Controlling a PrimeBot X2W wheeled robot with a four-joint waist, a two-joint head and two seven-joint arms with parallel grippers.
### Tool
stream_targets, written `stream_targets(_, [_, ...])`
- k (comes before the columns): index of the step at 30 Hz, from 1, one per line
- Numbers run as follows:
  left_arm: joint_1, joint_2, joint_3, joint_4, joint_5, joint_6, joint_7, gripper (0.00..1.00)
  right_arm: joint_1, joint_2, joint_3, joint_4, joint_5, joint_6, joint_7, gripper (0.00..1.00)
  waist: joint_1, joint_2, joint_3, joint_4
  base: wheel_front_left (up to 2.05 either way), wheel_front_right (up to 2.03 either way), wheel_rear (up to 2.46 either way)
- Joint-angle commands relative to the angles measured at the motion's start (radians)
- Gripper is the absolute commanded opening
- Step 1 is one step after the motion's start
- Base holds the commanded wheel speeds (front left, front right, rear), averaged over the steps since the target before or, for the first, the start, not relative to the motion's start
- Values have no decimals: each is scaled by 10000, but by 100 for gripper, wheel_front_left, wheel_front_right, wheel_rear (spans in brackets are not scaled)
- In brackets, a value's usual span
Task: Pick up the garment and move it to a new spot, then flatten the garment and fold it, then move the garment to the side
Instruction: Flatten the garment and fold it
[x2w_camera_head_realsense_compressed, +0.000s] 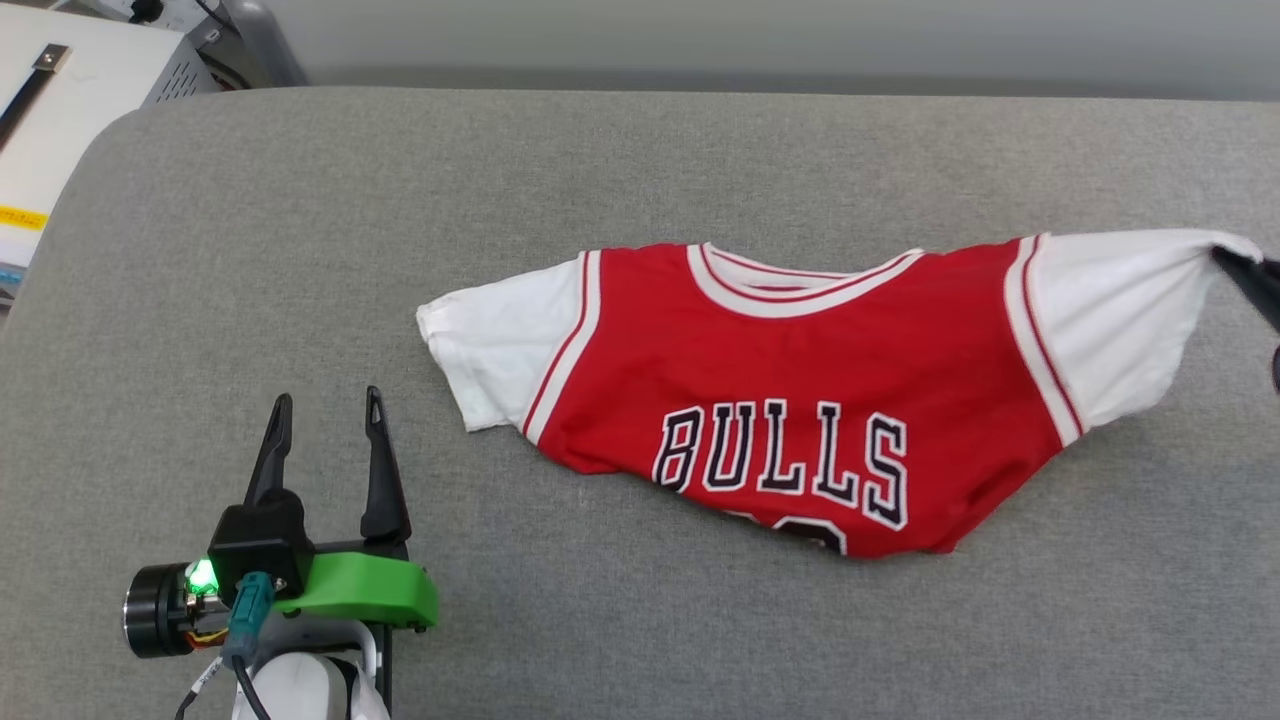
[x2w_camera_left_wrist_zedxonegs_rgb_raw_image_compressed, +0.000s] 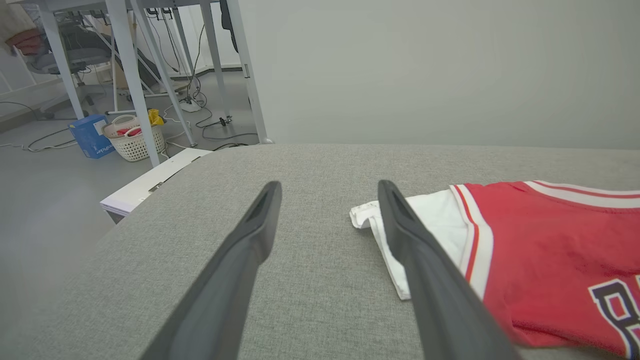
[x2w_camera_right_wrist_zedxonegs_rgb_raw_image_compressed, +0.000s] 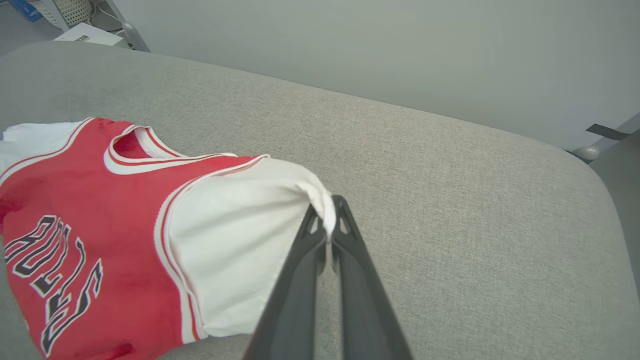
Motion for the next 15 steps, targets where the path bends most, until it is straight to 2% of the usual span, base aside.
stream_targets(1, [-126,-61,28,-22,110,-89,-59,100,-318,-161,-247,185,-80,63,158,0,0,0,250,112,0,0,0])
stream_targets(8, [-452,-163,79,-23,195,-180,-59,100,-1229,-296,-933,1758,-571,63,996,0,0,0,906,320,0,0,0])
stream_targets(15, [-834,-245,87,-13,248,-292,-59,100,-2007,252,-880,3914,-1364,63,1159,0,0,0,1547,475,0,0,0])
